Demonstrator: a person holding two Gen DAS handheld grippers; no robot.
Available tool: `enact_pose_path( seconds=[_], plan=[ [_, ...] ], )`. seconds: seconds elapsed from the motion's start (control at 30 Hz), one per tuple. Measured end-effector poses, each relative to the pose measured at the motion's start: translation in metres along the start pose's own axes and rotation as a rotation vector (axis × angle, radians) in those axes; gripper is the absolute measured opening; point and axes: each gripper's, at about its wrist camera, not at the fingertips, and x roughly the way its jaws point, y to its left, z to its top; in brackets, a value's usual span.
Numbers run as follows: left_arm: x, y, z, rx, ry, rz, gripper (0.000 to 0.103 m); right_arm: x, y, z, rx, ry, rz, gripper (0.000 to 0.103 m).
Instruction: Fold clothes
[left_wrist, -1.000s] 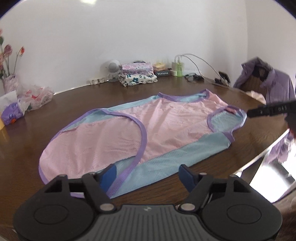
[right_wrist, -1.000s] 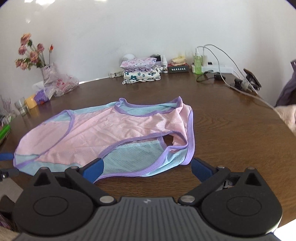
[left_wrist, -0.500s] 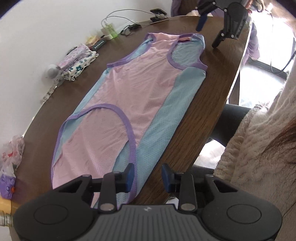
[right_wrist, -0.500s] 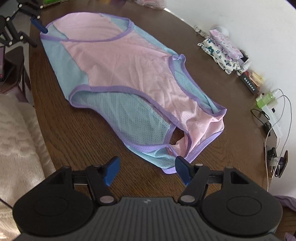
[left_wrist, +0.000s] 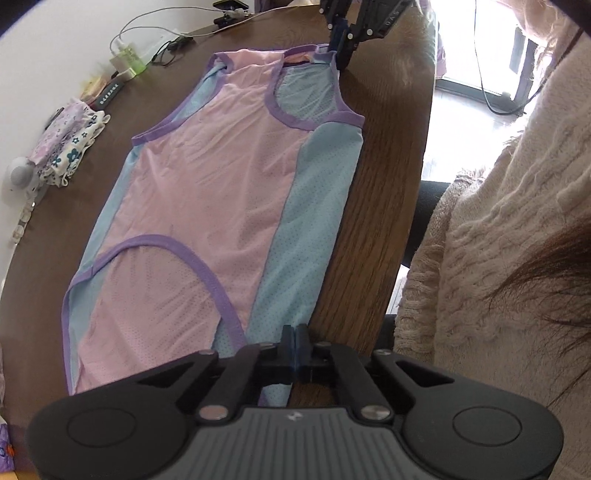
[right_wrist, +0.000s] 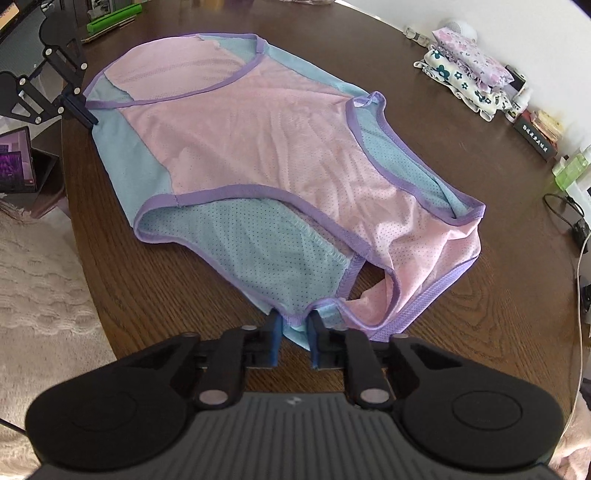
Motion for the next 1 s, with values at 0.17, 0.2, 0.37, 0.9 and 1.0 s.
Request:
enact_pose_path(
  seconds=[0.17, 0.2, 0.37, 0.9, 1.0],
  plan=[
    [-0.009, -0.002, -0.005, -0.067, -0.048, 0.057, 0.000, -0.006, 0.009, -0.005, 0.002, -0.014, -0.038, 0.004],
    [-0.014, -0.001, -0.005, -0.079, -0.062, 0.073, 0.000, -0.010, 0.012, -0.005, -0.004, -0.021, -0.045, 0.004],
    [-0.025, 0.026, 0.009, -0.084, -0.084, 0.211, 0.000, -0.033, 0.004, 0.012, -0.049, -0.075, -0.112, 0.004],
    [0.018, 0.104, 0.014, -0.303, -0.098, 0.249, 0.017, 0.032, -0.056, 0.062, -0.037, -0.034, -0.218, 0.043],
    [-0.017, 0.108, -0.005, -0.447, -0.218, 0.240, 0.019, 0.000, -0.064, 0.053, 0.144, -0.172, -0.175, 0.043]
  ],
)
